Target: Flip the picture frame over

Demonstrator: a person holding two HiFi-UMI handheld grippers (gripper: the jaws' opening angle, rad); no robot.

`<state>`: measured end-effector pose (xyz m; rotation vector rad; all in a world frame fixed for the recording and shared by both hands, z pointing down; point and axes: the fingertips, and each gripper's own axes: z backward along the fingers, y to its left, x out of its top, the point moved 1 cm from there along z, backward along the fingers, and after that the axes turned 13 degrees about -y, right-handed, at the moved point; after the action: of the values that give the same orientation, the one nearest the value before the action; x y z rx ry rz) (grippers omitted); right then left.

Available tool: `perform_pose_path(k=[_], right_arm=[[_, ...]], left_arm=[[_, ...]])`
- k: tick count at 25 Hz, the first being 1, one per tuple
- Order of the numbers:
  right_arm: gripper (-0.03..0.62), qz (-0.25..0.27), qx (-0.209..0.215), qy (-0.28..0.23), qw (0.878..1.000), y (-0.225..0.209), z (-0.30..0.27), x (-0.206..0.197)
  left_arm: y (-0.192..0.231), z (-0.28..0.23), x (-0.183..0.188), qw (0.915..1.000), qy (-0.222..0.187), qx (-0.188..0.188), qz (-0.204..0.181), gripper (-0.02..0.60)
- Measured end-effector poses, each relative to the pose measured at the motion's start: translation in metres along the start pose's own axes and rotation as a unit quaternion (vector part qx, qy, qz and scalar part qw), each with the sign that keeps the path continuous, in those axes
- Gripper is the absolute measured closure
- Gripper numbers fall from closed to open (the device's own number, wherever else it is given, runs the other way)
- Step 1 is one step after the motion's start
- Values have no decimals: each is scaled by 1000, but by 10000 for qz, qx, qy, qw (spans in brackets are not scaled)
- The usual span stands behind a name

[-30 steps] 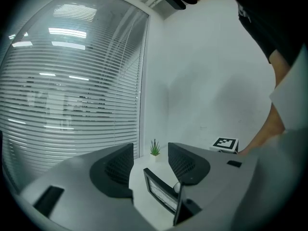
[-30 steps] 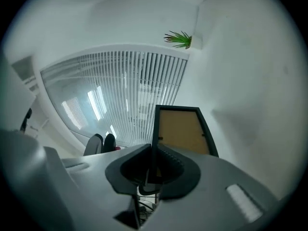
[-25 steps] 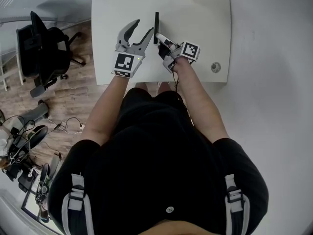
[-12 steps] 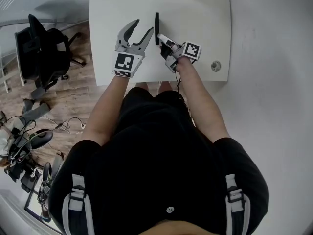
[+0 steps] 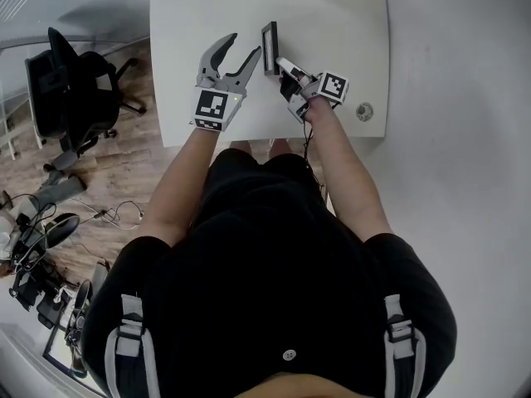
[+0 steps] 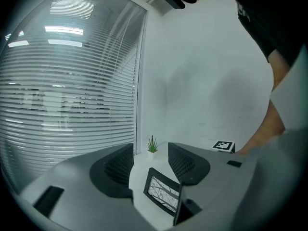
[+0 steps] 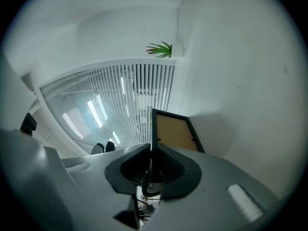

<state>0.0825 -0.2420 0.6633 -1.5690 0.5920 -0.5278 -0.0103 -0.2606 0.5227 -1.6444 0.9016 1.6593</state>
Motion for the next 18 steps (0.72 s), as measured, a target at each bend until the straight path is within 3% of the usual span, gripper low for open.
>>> perform_pose_path(k=[7, 13, 16, 18], right_arm=[[516, 259, -343, -376, 9984, -14, 23, 31], [522, 762, -639, -321, 9945, -16, 26, 39], [517, 1450, -1069, -230, 9834, -24, 29, 43], [529, 2120, -1407, -138, 9670, -31, 32, 47]], left_arm=[[-6, -3, 0, 10000, 11, -52, -4, 354], [-5, -2, 3, 10000, 16, -71, -1, 354], [-7, -3, 4, 10000, 15, -79, -4, 354], [-8, -4, 4, 10000, 21, -85, -4, 354]])
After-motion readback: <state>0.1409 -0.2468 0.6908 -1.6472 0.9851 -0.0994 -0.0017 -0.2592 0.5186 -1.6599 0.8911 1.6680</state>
